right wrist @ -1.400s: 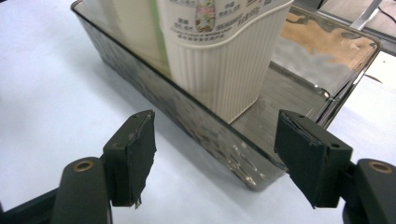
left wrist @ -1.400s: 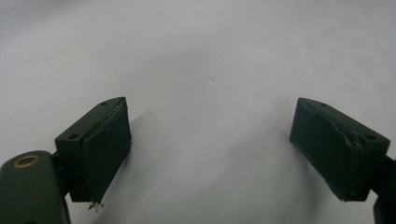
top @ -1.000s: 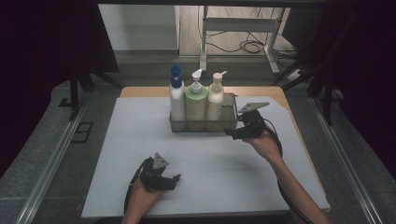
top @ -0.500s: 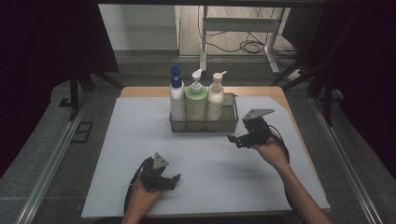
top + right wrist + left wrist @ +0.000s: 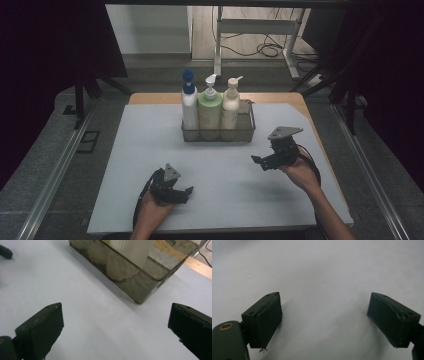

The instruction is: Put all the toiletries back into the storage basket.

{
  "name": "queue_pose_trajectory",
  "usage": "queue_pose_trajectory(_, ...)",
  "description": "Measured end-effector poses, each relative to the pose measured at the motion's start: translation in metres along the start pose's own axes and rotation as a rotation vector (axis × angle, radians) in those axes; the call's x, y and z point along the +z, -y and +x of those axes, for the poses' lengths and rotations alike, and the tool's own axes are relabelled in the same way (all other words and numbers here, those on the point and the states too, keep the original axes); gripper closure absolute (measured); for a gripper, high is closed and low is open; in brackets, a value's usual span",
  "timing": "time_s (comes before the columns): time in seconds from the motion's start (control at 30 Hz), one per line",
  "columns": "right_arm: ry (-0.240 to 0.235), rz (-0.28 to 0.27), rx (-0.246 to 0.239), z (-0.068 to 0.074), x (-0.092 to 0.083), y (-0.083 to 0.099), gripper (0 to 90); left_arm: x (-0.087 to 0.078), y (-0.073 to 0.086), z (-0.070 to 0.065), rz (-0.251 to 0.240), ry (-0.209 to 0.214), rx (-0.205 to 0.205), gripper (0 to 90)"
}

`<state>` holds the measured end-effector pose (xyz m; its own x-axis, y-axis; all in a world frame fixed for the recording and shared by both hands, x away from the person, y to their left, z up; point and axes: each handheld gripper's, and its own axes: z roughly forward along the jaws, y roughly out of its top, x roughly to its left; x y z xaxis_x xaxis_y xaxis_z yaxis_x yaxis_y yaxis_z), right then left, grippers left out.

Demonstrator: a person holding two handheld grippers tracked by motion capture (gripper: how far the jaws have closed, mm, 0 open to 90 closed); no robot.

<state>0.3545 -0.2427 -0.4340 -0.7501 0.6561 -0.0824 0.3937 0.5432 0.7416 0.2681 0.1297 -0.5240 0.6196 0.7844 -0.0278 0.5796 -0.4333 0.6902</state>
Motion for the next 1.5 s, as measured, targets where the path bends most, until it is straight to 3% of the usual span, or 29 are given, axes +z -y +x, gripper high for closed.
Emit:
queue_pose_trajectory(0.27,0.013,0.0,0.015,-0.001,-0.014,0.022,0.0,0.0,0.0,0.0,0.0,-0.001,0.002,12.4)
queue_pose_trajectory(0.57,0.031,0.009,0.016,0.004,-0.019,0.046,0.0,0.0,0.0,0.0,0.002,-0.001,0.002,12.4)
queue_pose_trajectory(1.13,0.0,0.046,0.027,0.018,0.006,0.091,0.0,0.0,0.0,0.0,0.001,-0.002,0.001,12.4)
queue_pose_trajectory(1.33,-0.013,0.063,0.029,0.022,0.016,0.101,0.0,0.0,0.0,0.0,0.001,-0.002,0.001,12.4)
queue_pose_trajectory(1.5,-0.035,0.071,0.062,0.018,0.017,0.102,0.0,0.0,0.0,0.0,0.001,-0.002,0.002,12.4)
